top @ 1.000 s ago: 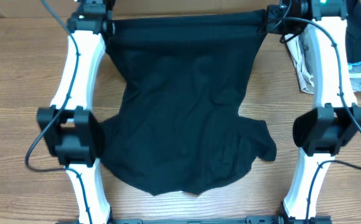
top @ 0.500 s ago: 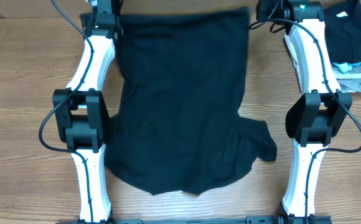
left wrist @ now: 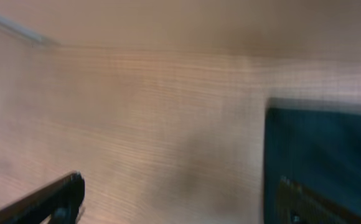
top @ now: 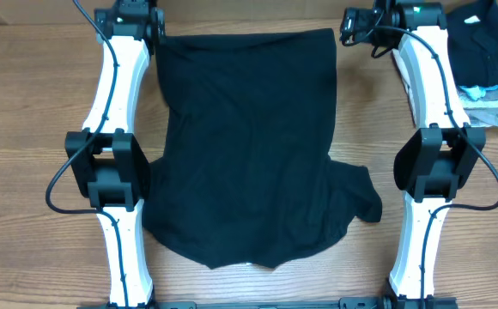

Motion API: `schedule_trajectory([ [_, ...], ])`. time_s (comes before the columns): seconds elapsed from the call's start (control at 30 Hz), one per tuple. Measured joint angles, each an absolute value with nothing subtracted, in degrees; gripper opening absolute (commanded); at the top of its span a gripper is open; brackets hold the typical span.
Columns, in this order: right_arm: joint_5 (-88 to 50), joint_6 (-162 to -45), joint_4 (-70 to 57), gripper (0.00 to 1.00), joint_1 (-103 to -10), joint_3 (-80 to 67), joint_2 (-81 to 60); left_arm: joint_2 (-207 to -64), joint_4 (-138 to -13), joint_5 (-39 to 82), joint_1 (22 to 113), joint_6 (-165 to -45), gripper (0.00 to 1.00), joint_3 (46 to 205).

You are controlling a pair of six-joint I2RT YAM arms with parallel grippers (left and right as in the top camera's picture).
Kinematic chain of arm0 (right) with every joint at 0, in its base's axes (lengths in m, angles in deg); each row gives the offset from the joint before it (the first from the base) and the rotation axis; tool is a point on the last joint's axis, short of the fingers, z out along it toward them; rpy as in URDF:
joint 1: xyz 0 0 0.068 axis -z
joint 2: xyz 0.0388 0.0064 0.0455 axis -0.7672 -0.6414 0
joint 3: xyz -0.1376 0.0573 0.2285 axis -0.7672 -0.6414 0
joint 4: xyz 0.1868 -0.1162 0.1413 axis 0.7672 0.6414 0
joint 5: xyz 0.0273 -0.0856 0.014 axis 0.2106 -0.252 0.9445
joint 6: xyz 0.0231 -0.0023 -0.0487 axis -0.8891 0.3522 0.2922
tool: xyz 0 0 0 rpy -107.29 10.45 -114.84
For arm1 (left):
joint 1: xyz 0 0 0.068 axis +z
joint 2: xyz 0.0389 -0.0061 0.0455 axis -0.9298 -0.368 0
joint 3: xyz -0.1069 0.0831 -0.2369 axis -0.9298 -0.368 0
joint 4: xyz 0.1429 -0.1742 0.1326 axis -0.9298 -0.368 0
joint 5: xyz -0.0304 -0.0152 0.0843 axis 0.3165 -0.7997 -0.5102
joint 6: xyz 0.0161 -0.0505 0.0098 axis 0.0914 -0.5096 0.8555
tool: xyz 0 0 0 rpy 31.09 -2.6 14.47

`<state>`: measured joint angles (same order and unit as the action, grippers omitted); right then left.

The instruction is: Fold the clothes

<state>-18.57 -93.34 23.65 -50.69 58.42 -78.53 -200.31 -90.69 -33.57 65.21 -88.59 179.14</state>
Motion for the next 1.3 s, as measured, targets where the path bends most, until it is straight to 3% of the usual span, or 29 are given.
schedule_trajectory([
  [0.27,-8.21,-94.91,43.87,1.00,-51.17,58.42,-78.01,-193.16,-113.00,-16.02,63.15,-90.80,1.00,181.11],
  [0.53,-6.55,-94.38,54.03,0.99,-53.96,58.42,-77.59,-190.34,-124.70,-7.28,62.15,-87.45,1.00,182.18],
  [1.0,-6.59,-98.80,57.59,1.00,-62.71,58.40,-71.78,-189.58,-137.98,-3.45,62.15,-86.41,1.00,182.18],
  [1.3,-9.98,-104.37,57.07,1.00,-66.77,51.36,-53.09,-174.34,-137.79,-0.70,59.59,-86.27,1.00,180.56],
])
